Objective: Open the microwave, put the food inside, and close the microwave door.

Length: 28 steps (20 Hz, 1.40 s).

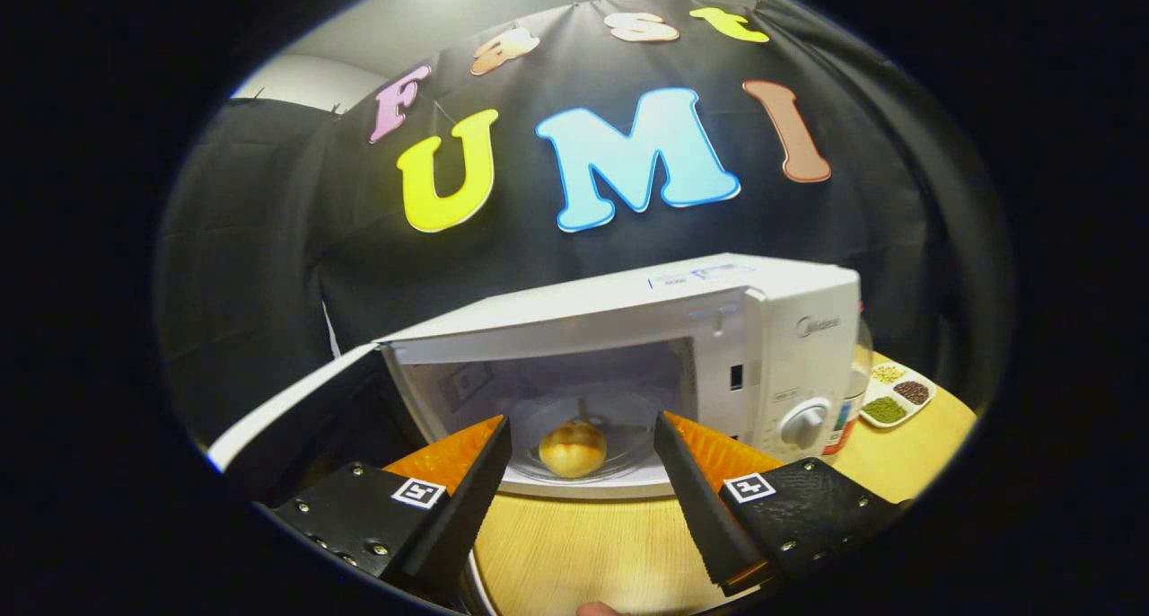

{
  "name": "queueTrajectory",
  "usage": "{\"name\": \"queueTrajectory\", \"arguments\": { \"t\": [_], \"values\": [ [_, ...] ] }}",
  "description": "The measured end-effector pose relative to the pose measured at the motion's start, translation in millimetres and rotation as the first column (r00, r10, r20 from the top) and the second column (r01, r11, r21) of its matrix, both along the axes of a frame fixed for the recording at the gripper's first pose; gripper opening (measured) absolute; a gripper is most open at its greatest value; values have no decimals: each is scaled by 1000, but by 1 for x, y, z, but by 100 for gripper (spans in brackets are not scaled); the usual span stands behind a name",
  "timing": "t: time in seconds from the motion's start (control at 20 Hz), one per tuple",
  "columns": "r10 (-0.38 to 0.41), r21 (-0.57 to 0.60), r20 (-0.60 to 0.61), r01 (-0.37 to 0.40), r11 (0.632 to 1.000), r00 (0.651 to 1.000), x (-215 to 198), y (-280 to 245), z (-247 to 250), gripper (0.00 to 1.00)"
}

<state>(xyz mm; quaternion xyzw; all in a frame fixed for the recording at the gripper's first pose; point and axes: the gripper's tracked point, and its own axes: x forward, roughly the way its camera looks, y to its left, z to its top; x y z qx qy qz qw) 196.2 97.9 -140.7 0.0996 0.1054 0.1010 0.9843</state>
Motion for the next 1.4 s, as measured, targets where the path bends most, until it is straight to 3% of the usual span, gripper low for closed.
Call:
{"name": "queueTrajectory", "arguments": {
  "t": [0.3, 0.5, 0.75, 1.1, 1.4],
  "values": [
    [57, -23, 77, -56, 998, 995, -86, 6, 59, 95],
    [69, -20, 126, -67, 998, 990, -121, 13, 89, 97],
    [168, 3, 161, -171, 985, 972, -167, 57, 113, 97],
    [379, -24, 132, -380, 925, 916, -228, 136, 103, 97],
    [483, -38, 43, -482, 875, 874, -251, 168, 68, 90]
  ]
}}
